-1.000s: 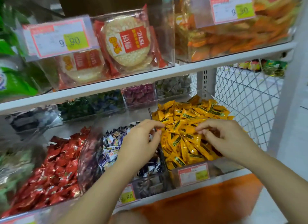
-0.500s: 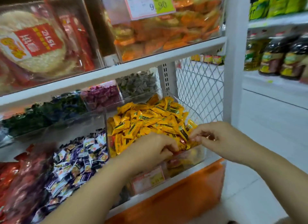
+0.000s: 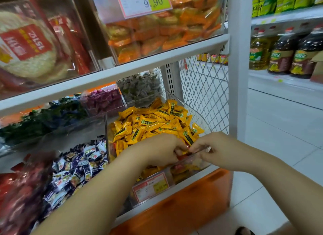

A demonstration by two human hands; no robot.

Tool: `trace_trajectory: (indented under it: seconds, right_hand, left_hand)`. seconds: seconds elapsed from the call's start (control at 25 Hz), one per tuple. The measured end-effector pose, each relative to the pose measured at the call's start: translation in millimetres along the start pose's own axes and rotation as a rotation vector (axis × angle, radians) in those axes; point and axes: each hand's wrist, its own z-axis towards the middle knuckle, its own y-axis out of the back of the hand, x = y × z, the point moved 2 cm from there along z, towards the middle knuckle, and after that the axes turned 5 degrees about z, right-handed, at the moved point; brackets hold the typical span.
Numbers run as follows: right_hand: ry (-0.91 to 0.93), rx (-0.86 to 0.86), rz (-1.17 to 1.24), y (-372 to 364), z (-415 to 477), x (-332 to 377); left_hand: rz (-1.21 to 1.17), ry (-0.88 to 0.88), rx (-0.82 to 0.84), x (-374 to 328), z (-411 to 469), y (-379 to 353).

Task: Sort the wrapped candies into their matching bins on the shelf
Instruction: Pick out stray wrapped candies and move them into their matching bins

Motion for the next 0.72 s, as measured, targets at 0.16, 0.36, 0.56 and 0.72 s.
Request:
trace_trajectory:
  seconds: [0.16,0.36,0.56,0.72]
  right_hand:
    - [-0.017,-0.001,-0.044,-1,1,2]
    - [-0.061,0.000,-0.127,-3,0,5]
    - [-0.080,-0.013,-0.102,-1,2,0]
    - [-0.094,-0.023,-0.113,0,4,2]
  left_hand:
    - [0.037,-0.040,0.067,1,8,-1]
    - [0.068,-0.027,0.116,4,14,-6]
    - [-0.064,-0.036,0.012,9,10,-9]
    - [-0.088,-0.032,-0.049,11,5,-10]
